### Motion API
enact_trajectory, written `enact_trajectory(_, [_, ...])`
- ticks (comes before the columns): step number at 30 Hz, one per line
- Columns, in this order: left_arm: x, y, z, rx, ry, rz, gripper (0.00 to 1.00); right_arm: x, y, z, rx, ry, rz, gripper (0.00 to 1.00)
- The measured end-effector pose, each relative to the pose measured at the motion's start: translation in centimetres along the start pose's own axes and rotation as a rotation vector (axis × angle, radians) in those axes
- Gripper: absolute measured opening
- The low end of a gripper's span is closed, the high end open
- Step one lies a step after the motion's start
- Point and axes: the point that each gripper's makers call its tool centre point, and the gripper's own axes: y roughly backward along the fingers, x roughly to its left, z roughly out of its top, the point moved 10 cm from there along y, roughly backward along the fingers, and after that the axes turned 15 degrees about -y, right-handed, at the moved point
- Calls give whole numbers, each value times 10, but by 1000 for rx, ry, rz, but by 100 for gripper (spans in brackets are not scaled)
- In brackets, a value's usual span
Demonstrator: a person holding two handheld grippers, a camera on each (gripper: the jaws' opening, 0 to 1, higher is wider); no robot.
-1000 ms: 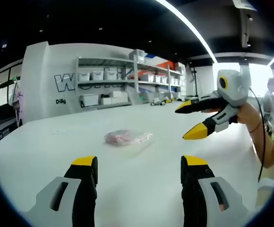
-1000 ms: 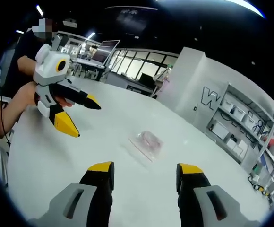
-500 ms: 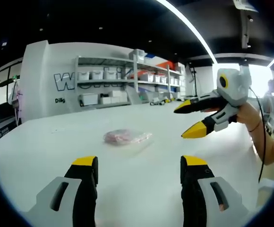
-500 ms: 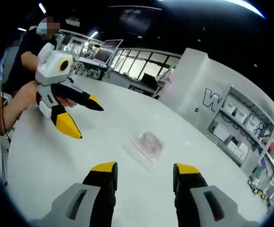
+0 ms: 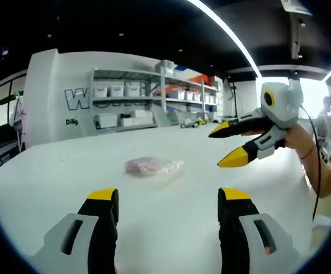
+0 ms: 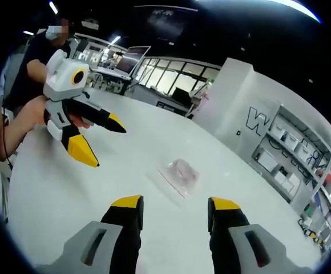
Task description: Open the resealable bag by pulling the two sides of the seal apart until the entire bag opening is separated and visibly accessible.
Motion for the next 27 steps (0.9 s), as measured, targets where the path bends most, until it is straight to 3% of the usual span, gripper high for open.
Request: enact_trajectory(27, [0, 0, -3, 6, 3, -5, 70, 2, -4, 4, -6, 14, 3, 42])
